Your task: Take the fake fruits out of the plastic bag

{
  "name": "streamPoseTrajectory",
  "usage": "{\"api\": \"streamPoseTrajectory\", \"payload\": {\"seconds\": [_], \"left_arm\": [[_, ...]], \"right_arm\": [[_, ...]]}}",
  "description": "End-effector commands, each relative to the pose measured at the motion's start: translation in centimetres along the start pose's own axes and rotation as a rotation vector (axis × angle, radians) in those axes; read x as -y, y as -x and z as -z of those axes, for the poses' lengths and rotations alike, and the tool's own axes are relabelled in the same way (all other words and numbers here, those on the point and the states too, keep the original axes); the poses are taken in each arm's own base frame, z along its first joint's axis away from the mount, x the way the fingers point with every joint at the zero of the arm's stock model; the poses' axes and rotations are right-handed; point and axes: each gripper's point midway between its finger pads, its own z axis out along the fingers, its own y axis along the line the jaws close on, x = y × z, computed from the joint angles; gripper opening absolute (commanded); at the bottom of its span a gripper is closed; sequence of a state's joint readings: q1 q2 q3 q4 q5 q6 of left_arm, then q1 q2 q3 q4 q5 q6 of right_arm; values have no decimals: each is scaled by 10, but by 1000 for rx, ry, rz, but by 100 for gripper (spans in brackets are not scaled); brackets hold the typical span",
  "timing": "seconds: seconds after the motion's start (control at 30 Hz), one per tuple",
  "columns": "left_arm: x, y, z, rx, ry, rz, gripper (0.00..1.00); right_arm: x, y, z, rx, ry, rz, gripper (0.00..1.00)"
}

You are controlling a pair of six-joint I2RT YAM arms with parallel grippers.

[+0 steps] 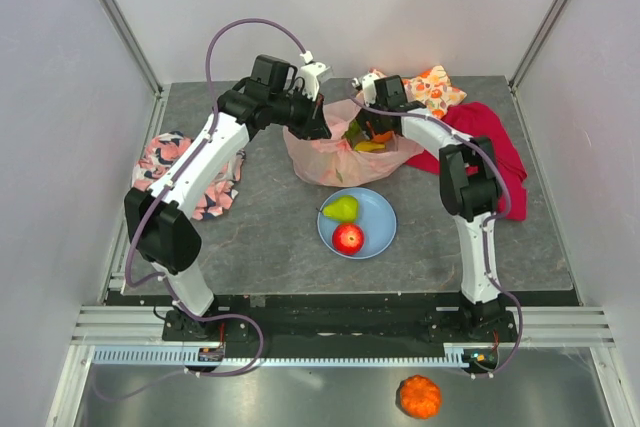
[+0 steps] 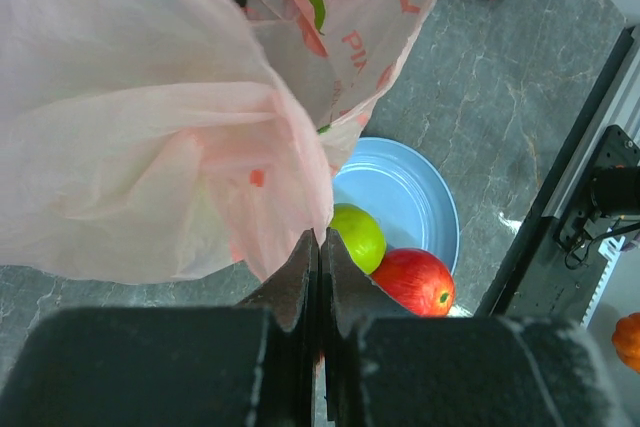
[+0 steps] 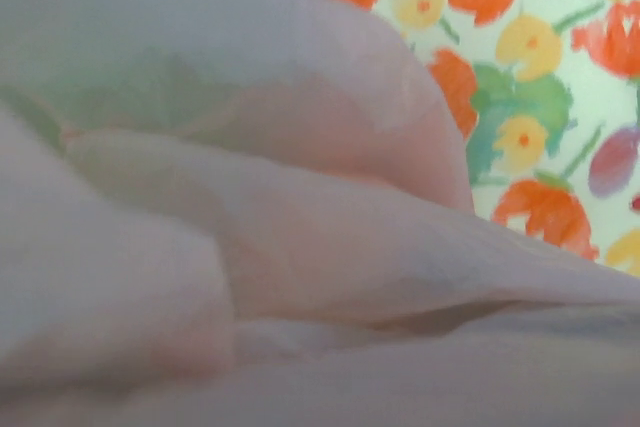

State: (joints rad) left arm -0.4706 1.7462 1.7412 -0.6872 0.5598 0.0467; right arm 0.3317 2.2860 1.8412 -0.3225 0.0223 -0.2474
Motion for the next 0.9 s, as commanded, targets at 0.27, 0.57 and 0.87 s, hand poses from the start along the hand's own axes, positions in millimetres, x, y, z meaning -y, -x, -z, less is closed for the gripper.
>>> {"api": "streamPoseTrajectory", "payload": {"seconds": [0.27, 0.57, 0.87], "left_arm": [[-15, 14, 4, 28, 74, -46, 2], [-11, 26, 2, 56, 49, -38, 2], [-8, 22, 12, 59, 63, -52, 2]], "right_arm": [[-64, 45, 231, 323, 424, 130, 57], [-124, -88, 267, 85, 710, 359, 57], [-135, -110, 206, -48, 777, 338, 63]]}}
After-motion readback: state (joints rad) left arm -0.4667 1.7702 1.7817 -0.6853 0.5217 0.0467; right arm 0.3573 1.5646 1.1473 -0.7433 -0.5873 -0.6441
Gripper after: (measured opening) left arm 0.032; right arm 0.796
